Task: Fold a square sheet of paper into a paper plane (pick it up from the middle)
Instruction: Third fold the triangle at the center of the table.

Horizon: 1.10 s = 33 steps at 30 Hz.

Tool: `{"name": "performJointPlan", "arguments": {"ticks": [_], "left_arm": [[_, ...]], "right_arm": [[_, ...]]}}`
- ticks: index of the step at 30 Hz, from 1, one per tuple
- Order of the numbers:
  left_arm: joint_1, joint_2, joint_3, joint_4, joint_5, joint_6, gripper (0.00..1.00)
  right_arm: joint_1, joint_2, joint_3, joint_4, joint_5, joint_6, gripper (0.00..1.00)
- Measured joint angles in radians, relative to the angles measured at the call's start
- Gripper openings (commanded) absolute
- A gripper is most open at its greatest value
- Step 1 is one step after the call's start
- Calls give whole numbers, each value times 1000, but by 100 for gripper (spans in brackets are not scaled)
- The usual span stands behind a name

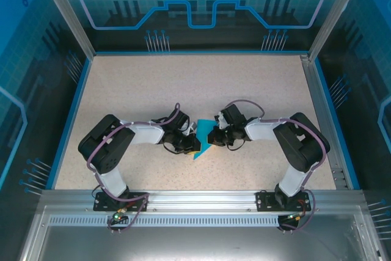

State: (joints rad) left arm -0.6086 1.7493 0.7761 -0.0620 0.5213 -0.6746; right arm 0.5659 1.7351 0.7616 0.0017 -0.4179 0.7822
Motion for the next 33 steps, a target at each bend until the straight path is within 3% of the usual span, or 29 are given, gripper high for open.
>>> {"name": "performJointPlan", "arguments": {"ticks": [11, 17, 25, 33], "left_arm": [[-2, -67, 41, -90, -5, -17, 23], [-3, -74, 61, -42, 41, -50, 24], [-10, 35, 52, -5, 63, -61, 23], [-11, 12, 1, 44, 62, -57, 22]], "right_arm": [[-20, 8, -14, 29, -40, 3, 7], [-24, 12, -14, 32, -47, 3, 6], [-24, 12, -14, 31, -49, 3, 7], [-29, 12, -14, 25, -51, 2, 6]]}}
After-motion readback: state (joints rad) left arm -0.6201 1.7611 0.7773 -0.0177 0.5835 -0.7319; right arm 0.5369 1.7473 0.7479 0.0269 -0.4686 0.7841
